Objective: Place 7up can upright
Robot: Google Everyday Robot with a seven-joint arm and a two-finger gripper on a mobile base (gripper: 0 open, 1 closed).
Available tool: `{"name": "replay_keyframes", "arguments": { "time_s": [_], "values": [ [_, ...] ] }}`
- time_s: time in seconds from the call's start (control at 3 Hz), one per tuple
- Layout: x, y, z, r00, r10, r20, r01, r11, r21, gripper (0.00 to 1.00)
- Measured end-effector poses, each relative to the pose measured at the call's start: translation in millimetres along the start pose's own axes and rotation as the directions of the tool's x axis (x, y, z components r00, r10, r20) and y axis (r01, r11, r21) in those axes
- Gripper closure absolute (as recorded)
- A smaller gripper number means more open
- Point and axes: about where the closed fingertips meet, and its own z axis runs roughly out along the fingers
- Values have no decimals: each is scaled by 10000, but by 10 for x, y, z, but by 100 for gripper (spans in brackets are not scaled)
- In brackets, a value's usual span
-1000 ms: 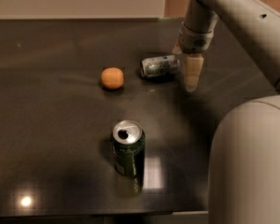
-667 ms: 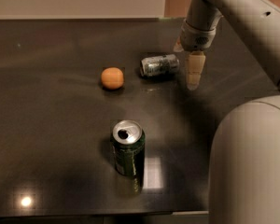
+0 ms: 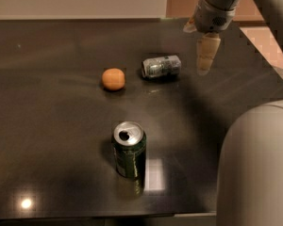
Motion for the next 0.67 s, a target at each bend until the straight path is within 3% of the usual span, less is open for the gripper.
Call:
{"name": "replay_keyframes", "arguments": {
  "time_s": [0.33,0.67],
  "values": [
    [-80,112,-453,9978,-332,573,292,9971,701,0],
    [-107,30,-432,9975,-337,623,276,9950,960,0]
  ]
}}
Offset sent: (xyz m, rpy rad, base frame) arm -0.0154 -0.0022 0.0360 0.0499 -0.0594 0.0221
